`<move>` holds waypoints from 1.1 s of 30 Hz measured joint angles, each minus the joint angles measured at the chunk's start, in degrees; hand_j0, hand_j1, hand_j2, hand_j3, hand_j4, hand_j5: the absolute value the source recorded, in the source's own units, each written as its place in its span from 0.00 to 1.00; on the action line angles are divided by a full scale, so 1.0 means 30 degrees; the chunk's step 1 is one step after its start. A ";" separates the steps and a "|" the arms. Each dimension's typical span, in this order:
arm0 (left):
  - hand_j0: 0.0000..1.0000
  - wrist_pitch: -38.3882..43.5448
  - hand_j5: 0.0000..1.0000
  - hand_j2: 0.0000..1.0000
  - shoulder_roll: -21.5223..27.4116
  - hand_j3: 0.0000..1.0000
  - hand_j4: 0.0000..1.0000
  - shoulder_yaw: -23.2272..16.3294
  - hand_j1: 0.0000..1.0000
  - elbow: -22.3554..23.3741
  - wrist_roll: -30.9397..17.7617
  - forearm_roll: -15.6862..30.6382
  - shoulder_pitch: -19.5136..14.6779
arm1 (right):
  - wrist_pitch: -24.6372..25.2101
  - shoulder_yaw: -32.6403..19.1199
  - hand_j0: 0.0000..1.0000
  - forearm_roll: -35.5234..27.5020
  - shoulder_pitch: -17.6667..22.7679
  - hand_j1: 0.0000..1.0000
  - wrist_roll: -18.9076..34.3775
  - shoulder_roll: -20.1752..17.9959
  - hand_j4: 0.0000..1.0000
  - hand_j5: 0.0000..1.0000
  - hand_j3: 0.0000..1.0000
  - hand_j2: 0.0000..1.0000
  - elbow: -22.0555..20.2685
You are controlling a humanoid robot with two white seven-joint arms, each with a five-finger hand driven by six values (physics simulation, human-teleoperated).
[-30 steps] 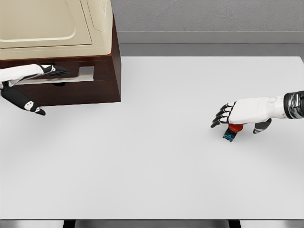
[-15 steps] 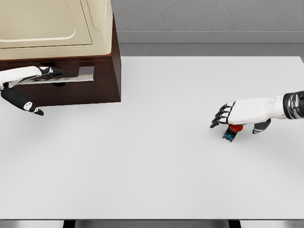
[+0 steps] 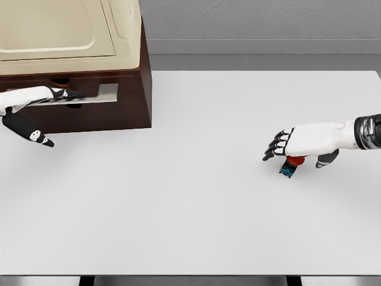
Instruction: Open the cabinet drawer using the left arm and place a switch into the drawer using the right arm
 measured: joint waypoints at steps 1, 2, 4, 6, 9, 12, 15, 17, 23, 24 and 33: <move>1.00 -0.0019 1.00 1.00 0.0029 1.00 1.00 -0.0003 1.00 -0.0022 0.0024 0.0033 0.0029 | -0.0001 0.0000 1.00 0.0000 0.0000 1.00 0.0000 0.0000 1.00 1.00 1.00 1.00 0.0000; 1.00 -0.0041 1.00 1.00 0.0054 1.00 1.00 -0.0020 1.00 -0.0057 0.0035 -0.0026 0.0029 | -0.0001 -0.0003 1.00 -0.0002 0.0000 1.00 0.0000 0.0000 1.00 1.00 1.00 1.00 -0.0004; 1.00 -0.0247 1.00 1.00 0.0172 1.00 1.00 -0.0127 1.00 -0.0141 0.0117 -0.0184 0.0028 | 0.0000 -0.0008 0.89 -0.0004 0.0000 0.89 0.0000 0.0000 0.89 0.89 0.89 0.89 -0.0016; 1.00 -0.0449 1.00 1.00 0.0285 1.00 1.00 -0.0238 1.00 -0.0189 0.0204 -0.0250 0.0028 | 0.0000 -0.0010 0.82 -0.0007 0.0000 0.82 0.0000 0.0000 0.82 0.82 0.82 0.82 -0.0022; 1.00 -0.0594 1.00 1.00 0.0466 1.00 1.00 -0.0324 1.00 -0.0358 0.0223 -0.0360 0.0057 | -0.0001 -0.0011 0.87 -0.0010 0.0000 0.87 0.0000 0.0000 0.87 0.87 0.87 0.87 -0.0026; 1.00 -0.0722 1.00 1.00 0.0669 1.00 1.00 -0.0371 1.00 -0.0543 0.0142 -0.0451 0.0086 | -0.0001 -0.0022 0.93 -0.0015 0.0000 0.93 0.0000 0.0000 0.93 0.93 0.93 0.93 -0.0028; 1.00 -0.1007 1.00 1.00 0.0949 1.00 1.00 -0.0438 1.00 -0.0680 0.0085 -0.0271 0.0174 | -0.0001 -0.0034 0.95 -0.0007 0.0000 0.95 0.0000 0.0000 0.95 0.95 0.95 0.95 -0.0082; 1.00 -0.1082 1.00 1.00 0.1190 1.00 1.00 -0.0513 1.00 -0.0851 0.0009 -0.0069 0.0202 | -0.0001 -0.0038 0.95 -0.0003 0.0000 0.95 0.0000 0.0000 0.95 0.95 0.95 0.95 -0.0136; 1.00 -0.1580 1.00 1.00 0.1789 1.00 1.00 -0.0793 1.00 -0.1049 -0.0156 0.0770 0.0258 | -0.0001 -0.0030 0.94 0.0002 0.0029 0.94 0.0000 0.0000 0.94 0.94 0.94 0.94 -0.0156; 1.00 -0.1695 1.00 1.00 0.1856 1.00 1.00 -0.0852 1.00 -0.1054 -0.0136 0.0824 0.0258 | -0.0001 -0.0025 0.94 0.0003 0.0029 0.94 0.0000 0.0000 0.94 0.94 0.94 0.94 -0.0157; 1.00 -0.2646 1.00 1.00 0.2575 1.00 1.00 -0.1254 1.00 -0.1069 -0.0543 0.2062 0.0285 | 0.0000 -0.0034 0.93 0.0004 0.0000 0.93 0.0000 0.0000 0.93 0.93 0.93 0.93 -0.0145</move>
